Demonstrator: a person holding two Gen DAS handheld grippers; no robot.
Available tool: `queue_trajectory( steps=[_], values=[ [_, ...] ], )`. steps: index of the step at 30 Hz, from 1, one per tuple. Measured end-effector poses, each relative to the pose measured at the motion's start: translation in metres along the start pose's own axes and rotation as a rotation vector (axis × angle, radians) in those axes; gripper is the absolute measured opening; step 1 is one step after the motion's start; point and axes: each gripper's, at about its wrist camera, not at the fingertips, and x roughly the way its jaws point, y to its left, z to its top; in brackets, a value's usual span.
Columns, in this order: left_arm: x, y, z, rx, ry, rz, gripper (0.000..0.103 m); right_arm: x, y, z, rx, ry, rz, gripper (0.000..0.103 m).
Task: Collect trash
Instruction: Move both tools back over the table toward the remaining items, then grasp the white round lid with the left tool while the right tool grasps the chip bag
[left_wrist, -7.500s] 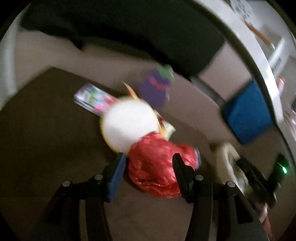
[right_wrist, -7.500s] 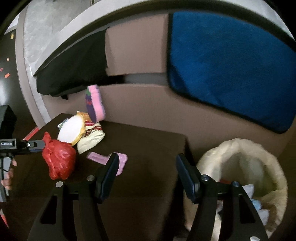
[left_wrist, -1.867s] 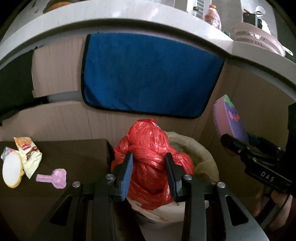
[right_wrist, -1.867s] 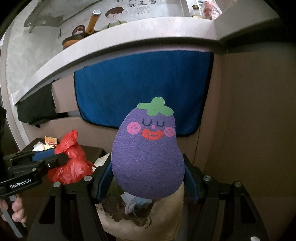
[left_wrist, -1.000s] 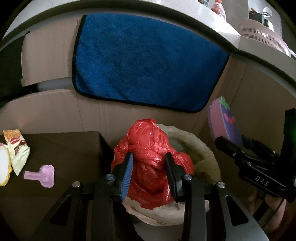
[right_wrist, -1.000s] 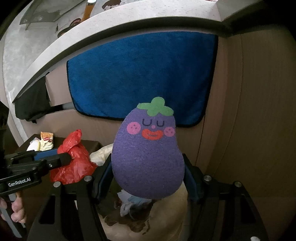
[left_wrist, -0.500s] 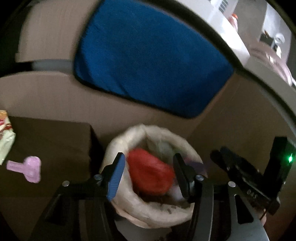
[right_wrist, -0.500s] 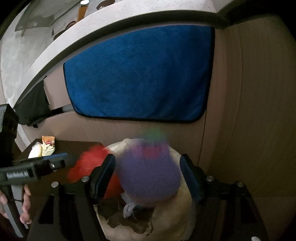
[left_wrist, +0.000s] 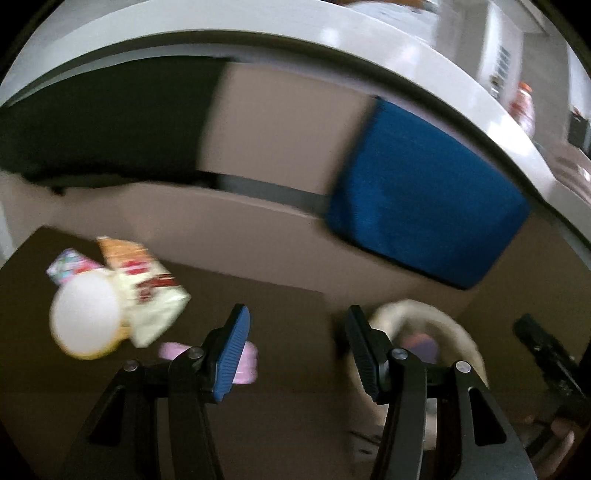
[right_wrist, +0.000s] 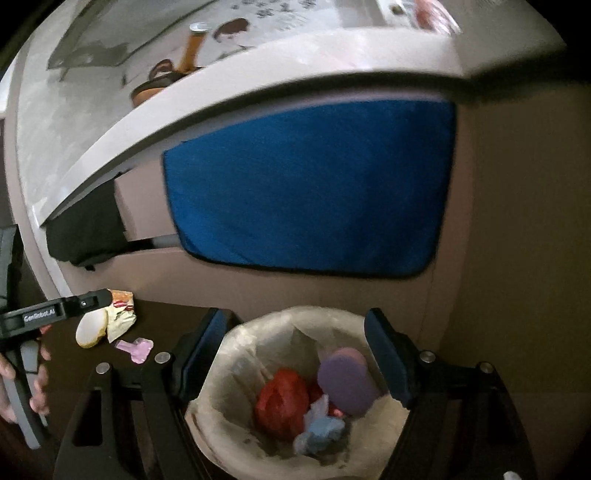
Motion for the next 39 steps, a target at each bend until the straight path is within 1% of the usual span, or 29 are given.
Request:
queue_trajectory(
  steps=[4,7,11,13,15,17,18,20,23,25,27,28,30,32,33,34,35,36,39],
  values=[
    [-0.012,0.06,0.001,-0.066,-0.009,0.067,0.055,0.008,0.032,0.007,-0.051,-0.003,0.022,0.075],
    [-0.015,0.111,0.002,-0.124,-0.012,0.08,0.055,0.019,0.058,0.009,-0.08,0.011,0.044,0.075],
    [-0.01,0.187,-0.001,-0.195,0.046,0.078,0.055,0.037,0.09,0.003,-0.114,0.042,0.075,0.075],
    [-0.007,0.214,-0.003,-0.219,0.065,0.093,0.054,0.046,0.102,-0.001,-0.128,0.06,0.083,0.075],
    [-0.002,0.25,-0.008,-0.288,0.099,0.069,0.054,0.054,0.113,-0.006,-0.135,0.073,0.094,0.075],
    [0.004,0.275,-0.011,-0.365,0.125,0.027,0.054,0.062,0.124,-0.013,-0.138,0.093,0.106,0.075],
    [0.008,0.286,-0.013,-0.406,0.138,-0.002,0.054,0.065,0.128,-0.016,-0.14,0.103,0.109,0.075],
    [0.017,0.298,-0.014,-0.454,0.159,-0.038,0.054,0.07,0.135,-0.021,-0.145,0.121,0.111,0.075],
    [0.033,0.308,-0.015,-0.479,0.19,-0.046,0.054,0.076,0.144,-0.028,-0.156,0.148,0.11,0.075],
    [0.039,0.309,-0.015,-0.491,0.178,-0.065,0.053,0.079,0.147,-0.03,-0.163,0.158,0.107,0.075],
    [0.042,0.307,-0.015,-0.502,0.189,-0.101,0.053,0.081,0.149,-0.032,-0.168,0.166,0.106,0.075],
    [0.044,0.304,-0.016,-0.508,0.198,-0.134,0.053,0.082,0.15,-0.032,-0.169,0.168,0.106,0.075],
    [0.046,0.299,-0.016,-0.505,0.209,-0.162,0.052,0.087,0.152,-0.033,-0.175,0.178,0.104,0.075],
    [0.045,0.288,-0.016,-0.487,0.215,-0.185,0.045,0.09,0.153,-0.033,-0.176,0.186,0.106,0.075],
    [0.044,0.281,-0.015,-0.474,0.219,-0.189,0.043,0.093,0.155,-0.034,-0.174,0.191,0.11,0.075],
    [0.044,0.272,-0.015,-0.445,0.239,-0.173,0.04,0.096,0.156,-0.035,-0.171,0.194,0.109,0.075],
    [0.044,0.264,-0.014,-0.415,0.261,-0.151,0.03,0.098,0.157,-0.036,-0.169,0.196,0.104,0.075],
    [0.043,0.258,-0.013,-0.389,0.275,-0.145,0.025,0.101,0.159,-0.037,-0.166,0.2,0.101,0.075],
    [0.039,0.238,-0.012,-0.331,0.287,-0.145,0.018,0.11,0.163,-0.041,-0.147,0.225,0.12,0.074]
  ],
)
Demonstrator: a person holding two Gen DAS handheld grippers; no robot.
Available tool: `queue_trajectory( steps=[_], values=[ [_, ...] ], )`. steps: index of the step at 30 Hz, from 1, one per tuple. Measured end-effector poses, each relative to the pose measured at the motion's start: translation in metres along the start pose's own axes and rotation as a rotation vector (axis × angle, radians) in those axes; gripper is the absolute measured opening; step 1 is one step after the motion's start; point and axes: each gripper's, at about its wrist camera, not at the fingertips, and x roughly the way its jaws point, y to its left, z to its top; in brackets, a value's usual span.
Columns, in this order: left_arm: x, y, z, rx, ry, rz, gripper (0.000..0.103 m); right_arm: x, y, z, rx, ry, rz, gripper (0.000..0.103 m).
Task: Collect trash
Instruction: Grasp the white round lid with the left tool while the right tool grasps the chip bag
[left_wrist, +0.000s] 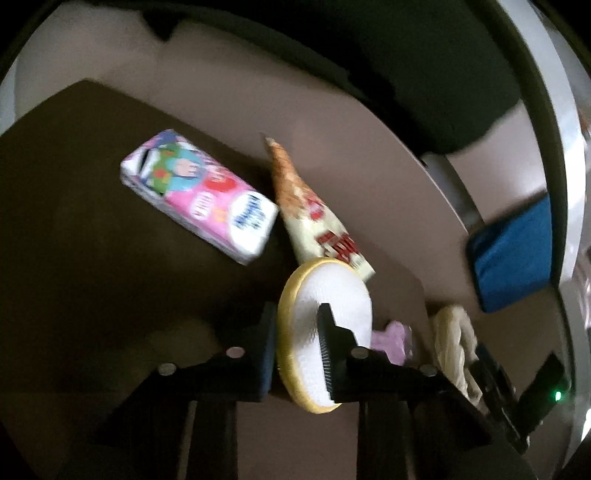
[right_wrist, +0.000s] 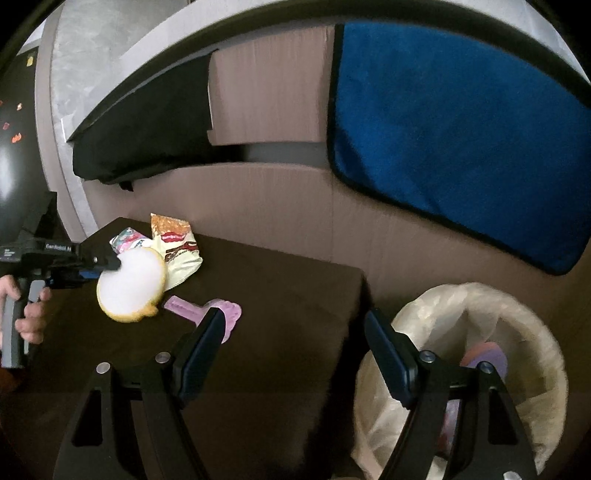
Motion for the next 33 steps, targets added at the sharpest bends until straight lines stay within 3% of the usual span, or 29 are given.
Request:
queue_trajectory(
  steps=[3,7,10,15,17,23,24,25,28,30,33],
  values=[
    [-0.012,-0.019,-0.008,0.06,-0.025,0.029,0.014,0.011,0.006,-0.001,0.006,0.027,0.02,0.073],
    [-0.049,-0.033,-0.02,0.151,-0.121,0.126,0.013,0.031,0.023,0.005,-0.011,0.068,0.082,0.073],
    [-0.085,-0.022,-0.026,0.179,-0.194,0.205,0.013,0.05,0.044,0.016,-0.034,0.094,0.157,0.073],
    [-0.138,-0.006,-0.037,0.245,-0.315,0.358,0.013,0.095,0.085,0.045,-0.044,0.116,0.2,0.073],
    [-0.144,0.003,-0.04,0.246,-0.309,0.372,0.013,0.114,0.095,0.053,-0.023,0.129,0.205,0.073],
    [-0.147,0.028,-0.05,0.196,-0.257,0.321,0.013,0.172,0.112,0.062,0.041,0.219,0.17,0.072],
    [-0.146,0.03,-0.052,0.195,-0.251,0.312,0.013,0.176,0.113,0.061,0.038,0.243,0.18,0.068],
    [-0.143,0.031,-0.053,0.192,-0.249,0.305,0.013,0.176,0.114,0.061,0.033,0.248,0.203,0.055],
    [-0.136,0.027,-0.055,0.188,-0.246,0.288,0.014,0.158,0.113,0.059,0.002,0.218,0.247,0.033],
    [-0.136,0.026,-0.056,0.188,-0.25,0.279,0.014,0.142,0.111,0.056,-0.025,0.209,0.277,0.024],
    [-0.136,0.022,-0.058,0.177,-0.263,0.241,0.014,0.113,0.107,0.046,-0.065,0.202,0.302,0.021]
  ],
)
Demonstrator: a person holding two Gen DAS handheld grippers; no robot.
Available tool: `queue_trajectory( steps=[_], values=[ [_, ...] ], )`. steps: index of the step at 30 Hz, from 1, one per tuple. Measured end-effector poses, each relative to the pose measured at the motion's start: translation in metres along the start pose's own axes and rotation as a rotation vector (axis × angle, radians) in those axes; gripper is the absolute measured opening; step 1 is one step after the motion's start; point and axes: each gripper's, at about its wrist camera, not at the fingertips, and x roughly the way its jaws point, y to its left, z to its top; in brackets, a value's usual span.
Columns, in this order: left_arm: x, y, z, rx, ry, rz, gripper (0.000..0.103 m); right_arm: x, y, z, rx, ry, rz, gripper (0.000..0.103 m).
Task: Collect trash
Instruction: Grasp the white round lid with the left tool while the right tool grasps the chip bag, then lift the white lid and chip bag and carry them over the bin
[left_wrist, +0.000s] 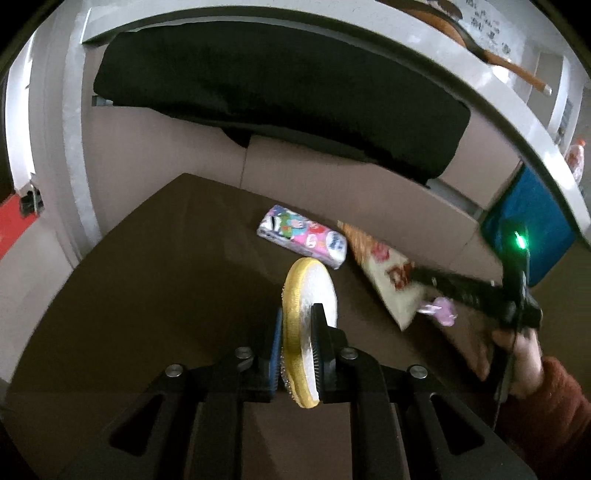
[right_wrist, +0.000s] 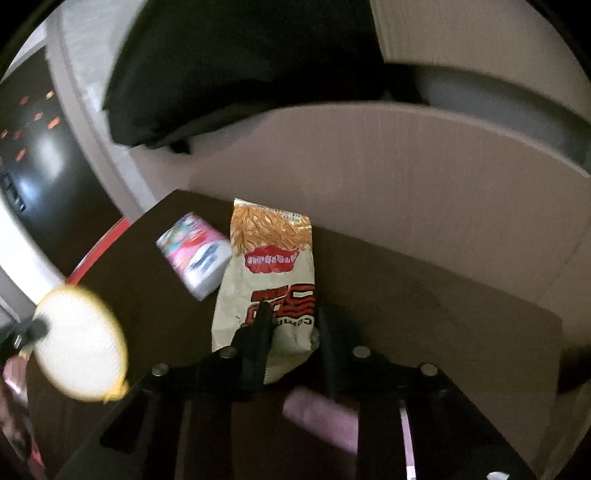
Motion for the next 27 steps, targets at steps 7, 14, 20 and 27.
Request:
queue_trajectory(
  steps=[7,14,20,27],
  values=[
    [0.01,-0.033,-0.008,0.064,0.028,-0.005,0.018,-0.059,0.004,-0.041,-0.032,-0.027,0.004,0.021],
    [0.008,-0.039,-0.012,0.042,0.002,0.06,0.015,-0.113,-0.003,-0.055,-0.098,-0.122,-0.105,0.02],
    [-0.005,-0.031,-0.021,0.014,0.013,0.055,0.015,-0.119,0.03,-0.065,-0.215,-0.129,-0.121,0.02],
    [-0.028,-0.014,-0.032,-0.013,-0.003,0.055,0.015,-0.088,0.063,-0.086,-0.284,-0.04,-0.117,0.049]
  ],
)
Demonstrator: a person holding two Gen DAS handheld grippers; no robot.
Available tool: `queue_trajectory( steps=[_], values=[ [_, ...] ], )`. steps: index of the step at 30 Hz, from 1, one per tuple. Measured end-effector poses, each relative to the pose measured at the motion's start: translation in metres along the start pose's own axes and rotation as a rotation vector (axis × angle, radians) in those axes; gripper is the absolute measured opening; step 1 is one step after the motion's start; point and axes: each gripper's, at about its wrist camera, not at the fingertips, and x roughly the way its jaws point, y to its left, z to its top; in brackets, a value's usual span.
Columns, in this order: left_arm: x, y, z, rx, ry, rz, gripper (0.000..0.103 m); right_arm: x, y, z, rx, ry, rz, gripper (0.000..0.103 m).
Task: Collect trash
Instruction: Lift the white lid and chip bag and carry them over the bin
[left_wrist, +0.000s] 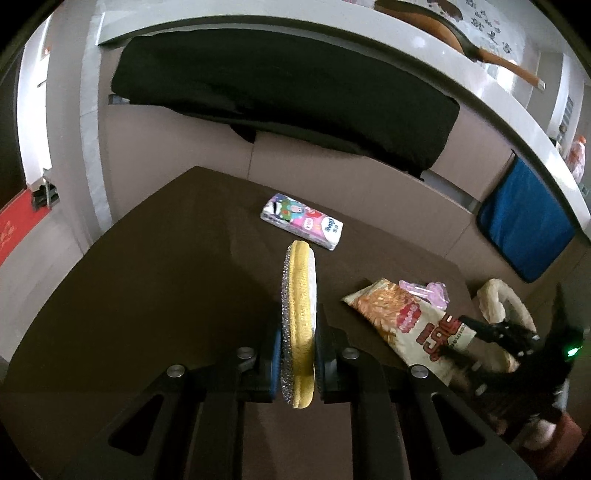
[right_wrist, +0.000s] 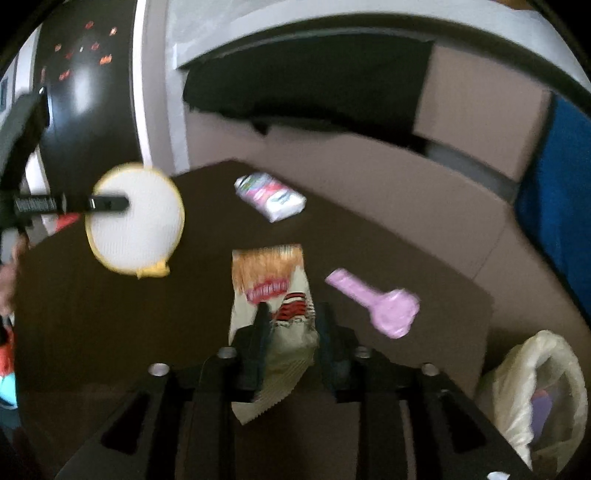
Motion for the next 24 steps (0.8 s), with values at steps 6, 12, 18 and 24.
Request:
queue_trajectory(
  steps=[6,12,18,24],
  values=[
    [-0.011,0.016,-0.006,-0.032,0.009,-0.02,0.015,0.034,-0.001,-0.002,0.081,0.078,0.102,0.058],
    [-0.013,0.026,-0.01,-0.053,0.009,-0.026,0.015,0.049,-0.006,0.0,0.159,0.106,0.156,0.053],
    [-0.018,0.019,-0.011,-0.04,-0.013,-0.001,0.015,0.034,-0.008,0.002,0.192,0.043,0.172,0.017],
    [-0.045,-0.026,-0.002,0.033,-0.138,0.041,0.015,-0.014,-0.02,0.011,0.191,-0.057,0.125,0.016]
  ],
)
